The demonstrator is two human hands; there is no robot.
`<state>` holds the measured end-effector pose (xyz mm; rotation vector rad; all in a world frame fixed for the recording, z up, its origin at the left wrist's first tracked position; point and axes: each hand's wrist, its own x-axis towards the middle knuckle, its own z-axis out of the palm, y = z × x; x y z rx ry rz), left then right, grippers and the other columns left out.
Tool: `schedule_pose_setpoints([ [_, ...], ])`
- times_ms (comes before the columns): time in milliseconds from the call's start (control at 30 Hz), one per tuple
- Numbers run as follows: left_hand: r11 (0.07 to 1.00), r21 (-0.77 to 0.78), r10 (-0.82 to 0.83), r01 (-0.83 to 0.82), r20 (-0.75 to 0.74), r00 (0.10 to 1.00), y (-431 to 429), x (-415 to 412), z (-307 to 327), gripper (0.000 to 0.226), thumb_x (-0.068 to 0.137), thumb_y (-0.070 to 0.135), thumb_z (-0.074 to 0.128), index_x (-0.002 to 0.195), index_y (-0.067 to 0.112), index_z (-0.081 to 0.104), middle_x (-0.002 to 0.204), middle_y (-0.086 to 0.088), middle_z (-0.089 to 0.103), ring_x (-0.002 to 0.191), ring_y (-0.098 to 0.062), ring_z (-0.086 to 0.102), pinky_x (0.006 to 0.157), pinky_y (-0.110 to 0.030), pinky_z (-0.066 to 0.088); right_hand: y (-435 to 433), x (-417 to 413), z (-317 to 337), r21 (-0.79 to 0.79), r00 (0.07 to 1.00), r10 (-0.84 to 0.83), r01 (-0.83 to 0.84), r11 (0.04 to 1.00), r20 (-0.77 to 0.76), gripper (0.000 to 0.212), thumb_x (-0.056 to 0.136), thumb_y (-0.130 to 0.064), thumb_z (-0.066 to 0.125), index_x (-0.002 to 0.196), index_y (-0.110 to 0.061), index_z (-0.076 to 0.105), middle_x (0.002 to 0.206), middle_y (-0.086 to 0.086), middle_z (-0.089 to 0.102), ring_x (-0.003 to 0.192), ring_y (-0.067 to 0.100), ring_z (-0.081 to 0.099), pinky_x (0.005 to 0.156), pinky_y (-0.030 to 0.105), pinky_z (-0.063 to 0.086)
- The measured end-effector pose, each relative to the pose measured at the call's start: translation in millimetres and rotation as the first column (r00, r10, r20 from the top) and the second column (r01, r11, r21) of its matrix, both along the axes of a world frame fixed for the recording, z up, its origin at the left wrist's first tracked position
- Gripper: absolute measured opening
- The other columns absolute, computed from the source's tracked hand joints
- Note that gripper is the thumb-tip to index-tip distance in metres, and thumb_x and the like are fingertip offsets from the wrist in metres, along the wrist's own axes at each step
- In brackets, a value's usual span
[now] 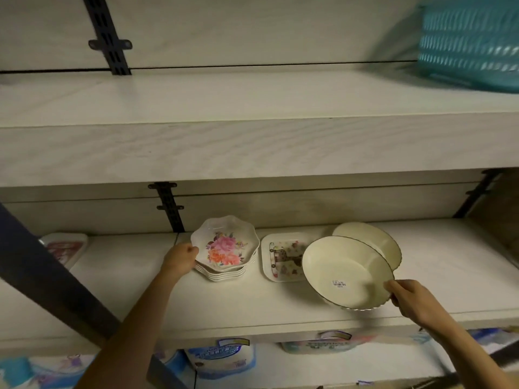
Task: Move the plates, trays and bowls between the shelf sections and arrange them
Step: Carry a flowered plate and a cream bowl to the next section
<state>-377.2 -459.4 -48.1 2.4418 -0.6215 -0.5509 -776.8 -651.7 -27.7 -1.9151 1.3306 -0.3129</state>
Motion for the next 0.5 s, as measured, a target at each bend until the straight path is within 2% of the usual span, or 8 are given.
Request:
schedule_pose_setpoints([
  [67,0.999,0.050,0.005,-0.006,0.021,1.000,1,5,0,0.028,0.093,0.021,0.043,0.072,0.005,0.053,0.083,-0.019,0.058,0.090,-0.036,0.059,0.069,-0.030,0.034,-3,-3,-1,-0.006,1.000,-0.013,0.013,1.000,0.003,0.043,0.092,-0.016,0.045,0.049,-0.013,0.037,0.035,-0.003,0.036,0.049,0.019,0.029,0.056,0.030,0.025],
  [133,0.996,0.086,-0.008,0.000,0.095,0.995,2,6,2,0.032,0.094,0.030,0.044,0.095,0.003,0.062,0.103,-0.021,0.062,0.100,-0.034,0.058,0.077,-0.032,0.039,-7,-6,-4,-0.003,0.999,-0.033,0.033,0.999,0.012,0.042,0.091,-0.016,0.046,0.050,-0.013,0.038,0.038,-0.002,0.036,0.050,0.019,0.029,0.057,0.030,0.026],
  [167,0.995,0.096,-0.001,-0.013,0.151,0.989,2,5,4,0.038,0.094,0.034,0.044,0.108,0.004,0.062,0.112,-0.019,0.062,0.104,-0.034,0.057,0.081,-0.033,0.042,-9,-9,-6,-0.002,0.999,-0.044,0.044,0.999,0.014,0.041,0.091,-0.016,0.046,0.050,-0.013,0.039,0.041,-0.002,0.037,0.051,0.019,0.031,0.058,0.030,0.027],
  [200,0.995,0.096,0.005,-0.025,0.200,0.980,1,4,6,0.041,0.094,0.038,0.044,0.113,0.006,0.061,0.115,-0.018,0.062,0.104,-0.033,0.058,0.083,-0.035,0.044,-12,-11,-8,-0.003,0.998,-0.053,0.053,0.999,0.015,0.040,0.091,-0.016,0.046,0.051,-0.013,0.040,0.044,-0.001,0.039,0.051,0.019,0.032,0.058,0.030,0.028],
  [300,0.998,0.064,-0.046,0.030,0.280,0.959,-9,-2,13,0.038,0.094,0.039,0.041,0.096,0.007,0.061,0.101,-0.017,0.067,0.086,-0.030,0.062,0.074,-0.034,0.045,-20,-17,-10,-0.014,0.997,-0.079,0.079,0.997,0.018,0.040,0.091,-0.016,0.045,0.051,-0.012,0.042,0.048,0.002,0.041,0.052,0.019,0.034,0.059,0.031,0.030],
  [367,0.993,0.095,-0.093,0.066,0.317,0.944,-18,-14,18,0.033,0.095,0.036,0.041,0.085,0.008,0.054,0.089,-0.017,0.065,0.078,-0.028,0.060,0.066,-0.031,0.042,-29,-23,-10,-0.017,0.996,-0.090,0.090,0.996,0.028,0.040,0.090,-0.016,0.045,0.051,-0.012,0.041,0.048,0.002,0.041,0.051,0.019,0.033,0.057,0.030,0.028],
  [500,0.983,0.149,-0.172,0.111,0.494,0.852,-35,-48,29,0.030,0.093,0.033,0.046,0.089,0.006,0.057,0.082,-0.018,0.068,0.078,-0.032,0.064,0.070,-0.033,0.048,-56,-31,-10,-0.021,0.995,-0.100,0.100,0.995,0.028,0.042,0.090,-0.016,0.045,0.048,-0.013,0.039,0.043,-0.004,0.039,0.050,0.019,0.033,0.055,0.030,0.027],
])
